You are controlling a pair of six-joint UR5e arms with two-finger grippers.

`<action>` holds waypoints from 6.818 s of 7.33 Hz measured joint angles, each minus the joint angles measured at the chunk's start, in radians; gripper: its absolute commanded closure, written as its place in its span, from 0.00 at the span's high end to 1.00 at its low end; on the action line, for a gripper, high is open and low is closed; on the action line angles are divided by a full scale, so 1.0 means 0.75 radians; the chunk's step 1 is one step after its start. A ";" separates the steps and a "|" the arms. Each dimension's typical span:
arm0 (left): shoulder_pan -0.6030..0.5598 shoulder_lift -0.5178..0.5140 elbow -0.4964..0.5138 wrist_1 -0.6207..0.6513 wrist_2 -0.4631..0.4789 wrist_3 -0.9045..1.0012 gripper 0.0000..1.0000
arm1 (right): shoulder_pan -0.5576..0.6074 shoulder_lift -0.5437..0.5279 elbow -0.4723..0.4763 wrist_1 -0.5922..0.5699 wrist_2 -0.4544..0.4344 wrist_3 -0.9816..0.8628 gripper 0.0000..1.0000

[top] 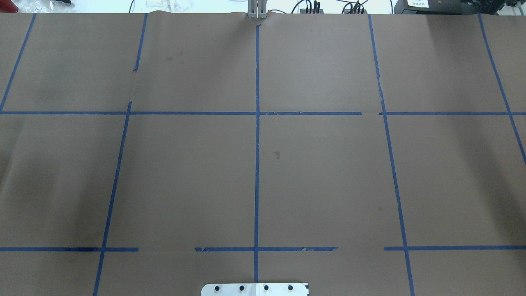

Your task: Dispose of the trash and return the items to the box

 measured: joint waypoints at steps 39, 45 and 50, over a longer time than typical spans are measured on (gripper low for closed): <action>0.113 0.374 -0.494 0.130 -0.257 -0.619 1.00 | -0.122 0.128 -0.105 -0.234 0.024 0.032 1.00; 0.118 0.376 -0.466 0.017 -0.173 -0.566 1.00 | -0.129 0.120 -0.231 -0.201 0.032 -0.099 1.00; 0.118 0.316 -0.430 0.057 -0.181 -0.565 1.00 | -0.129 0.122 -0.233 -0.200 0.047 -0.107 1.00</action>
